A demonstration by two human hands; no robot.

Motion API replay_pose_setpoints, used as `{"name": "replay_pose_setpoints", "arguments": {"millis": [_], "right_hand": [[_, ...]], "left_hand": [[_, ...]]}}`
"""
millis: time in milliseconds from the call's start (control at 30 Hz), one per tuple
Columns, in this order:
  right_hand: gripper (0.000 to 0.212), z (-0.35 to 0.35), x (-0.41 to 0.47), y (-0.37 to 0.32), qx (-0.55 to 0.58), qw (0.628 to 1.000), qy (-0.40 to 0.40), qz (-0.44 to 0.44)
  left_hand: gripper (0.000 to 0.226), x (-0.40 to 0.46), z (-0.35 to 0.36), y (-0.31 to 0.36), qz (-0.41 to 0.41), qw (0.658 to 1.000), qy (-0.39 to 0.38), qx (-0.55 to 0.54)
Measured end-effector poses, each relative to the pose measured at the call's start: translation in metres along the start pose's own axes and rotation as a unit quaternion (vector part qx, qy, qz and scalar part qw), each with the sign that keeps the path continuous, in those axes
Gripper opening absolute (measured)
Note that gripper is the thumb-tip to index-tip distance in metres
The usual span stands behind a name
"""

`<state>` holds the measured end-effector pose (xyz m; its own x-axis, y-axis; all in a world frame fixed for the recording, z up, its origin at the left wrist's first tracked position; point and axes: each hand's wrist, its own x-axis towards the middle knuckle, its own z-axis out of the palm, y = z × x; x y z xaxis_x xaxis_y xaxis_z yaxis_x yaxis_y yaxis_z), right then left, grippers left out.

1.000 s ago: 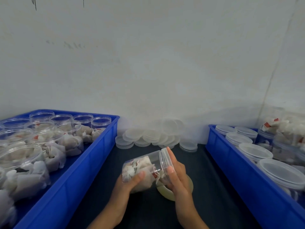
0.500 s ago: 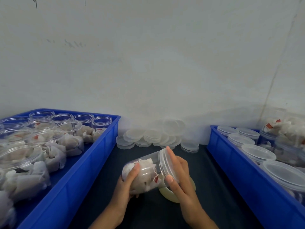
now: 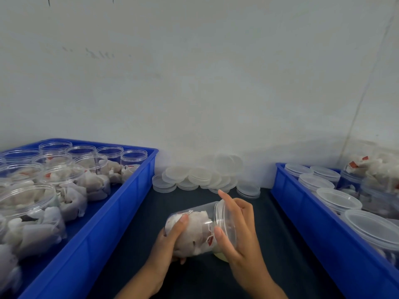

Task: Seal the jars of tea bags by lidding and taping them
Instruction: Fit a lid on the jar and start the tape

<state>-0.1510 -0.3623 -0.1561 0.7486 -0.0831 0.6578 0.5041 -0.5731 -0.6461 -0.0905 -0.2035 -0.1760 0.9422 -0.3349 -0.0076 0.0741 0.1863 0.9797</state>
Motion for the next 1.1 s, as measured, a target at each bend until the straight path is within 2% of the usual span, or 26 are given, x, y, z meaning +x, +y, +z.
{"name": "replay_pose_setpoints", "arguments": {"millis": [367,500,567,633,667,733,767,800,833,967,1033,1100], "right_hand": [[0.053,0.0,-0.001,0.011,0.011,0.998,-0.018,-0.051],[0.049,0.006,0.0,0.007,0.016,0.999,0.001,-0.046],[0.047,0.011,-0.003,0.004,0.048,0.998,0.026,-0.005],[0.047,0.016,-0.001,0.002,0.125,0.988,0.042,0.078],[0.05,0.018,0.0,0.003,0.179,0.973,0.049,0.134],[0.049,0.022,0.005,0.006,0.307,0.908,0.058,0.278],[0.041,0.024,0.005,0.011,0.361,0.869,0.057,0.334],[0.033,0.024,0.007,0.01,0.381,0.852,0.054,0.355],[0.03,0.024,0.009,0.011,0.371,0.864,0.046,0.338],[0.047,0.007,0.007,0.012,0.285,0.94,-0.003,0.188],[0.055,0.008,0.008,0.002,0.238,0.959,-0.033,0.151],[0.054,0.011,0.0,-0.006,0.221,0.96,-0.061,0.164]], "left_hand": [[0.07,-0.003,-0.005,0.006,-0.027,0.997,-0.057,0.038],[0.065,-0.005,-0.004,0.007,-0.018,0.998,-0.04,0.038],[0.06,-0.005,0.0,0.006,0.004,0.999,-0.021,0.025],[0.05,-0.006,0.003,0.006,0.062,0.998,-0.007,0.014],[0.055,-0.005,0.003,0.006,0.1,0.995,-0.014,0.02],[0.07,-0.005,0.002,0.007,0.161,0.985,-0.031,0.047],[0.074,-0.005,0.001,0.006,0.177,0.982,-0.033,0.056],[0.075,-0.005,0.0,0.005,0.185,0.981,-0.031,0.058],[0.074,-0.004,-0.001,0.004,0.185,0.981,-0.025,0.054],[0.059,0.001,-0.005,0.003,0.118,0.993,0.016,-0.002],[0.05,0.001,-0.005,0.003,0.089,0.995,0.022,-0.033],[0.049,0.0,-0.006,0.002,0.075,0.996,0.016,-0.039]]}}
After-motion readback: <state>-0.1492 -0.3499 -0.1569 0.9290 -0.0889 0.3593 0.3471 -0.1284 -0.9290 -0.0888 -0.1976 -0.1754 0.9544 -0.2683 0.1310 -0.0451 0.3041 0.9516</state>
